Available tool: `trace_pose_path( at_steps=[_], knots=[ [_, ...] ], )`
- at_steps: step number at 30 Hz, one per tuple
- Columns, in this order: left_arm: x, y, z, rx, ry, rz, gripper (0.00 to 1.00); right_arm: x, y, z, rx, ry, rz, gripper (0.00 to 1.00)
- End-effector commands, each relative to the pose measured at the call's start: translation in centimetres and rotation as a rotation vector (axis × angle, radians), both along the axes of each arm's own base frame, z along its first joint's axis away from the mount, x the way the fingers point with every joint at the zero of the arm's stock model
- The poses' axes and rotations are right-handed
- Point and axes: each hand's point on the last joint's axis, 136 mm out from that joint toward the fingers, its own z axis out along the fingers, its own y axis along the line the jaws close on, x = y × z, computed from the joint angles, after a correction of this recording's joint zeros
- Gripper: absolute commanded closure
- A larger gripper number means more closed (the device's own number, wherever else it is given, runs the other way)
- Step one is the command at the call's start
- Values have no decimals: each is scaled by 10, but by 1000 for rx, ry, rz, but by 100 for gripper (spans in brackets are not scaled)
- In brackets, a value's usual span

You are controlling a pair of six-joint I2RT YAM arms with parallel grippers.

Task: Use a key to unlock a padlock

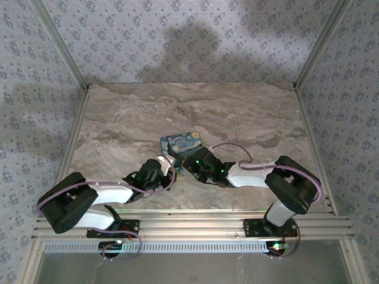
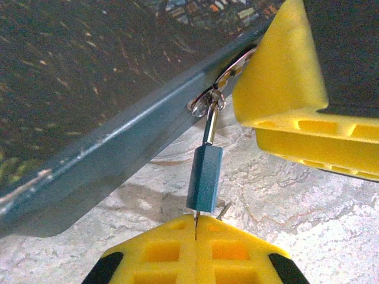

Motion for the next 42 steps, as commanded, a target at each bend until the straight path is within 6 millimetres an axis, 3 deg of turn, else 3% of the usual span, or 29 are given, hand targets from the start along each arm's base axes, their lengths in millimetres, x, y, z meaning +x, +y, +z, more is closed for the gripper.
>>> trace_pose_path(
  at_steps=[1, 12, 19, 26, 34, 42],
  knots=[
    [3, 7, 2, 16, -21, 27, 100, 2, -5, 10, -8, -30, -17, 52],
    [5, 5, 19, 24, -59, 2, 100, -3, -14, 28, -37, -85, -8, 50],
    [2, 4, 18, 38, -55, -20, 100, -10, -20, 31, -64, -82, 24, 49],
    [0, 4, 41, 29, -81, -42, 100, -15, -37, 32, -79, -72, 35, 49],
    [-2, 9, 22, 115, -56, -61, 100, -16, -49, 42, -111, -90, 54, 49],
    [-5, 6, 28, 150, -77, -117, 100, -10, -48, 40, -103, -86, 83, 51]
  ],
)
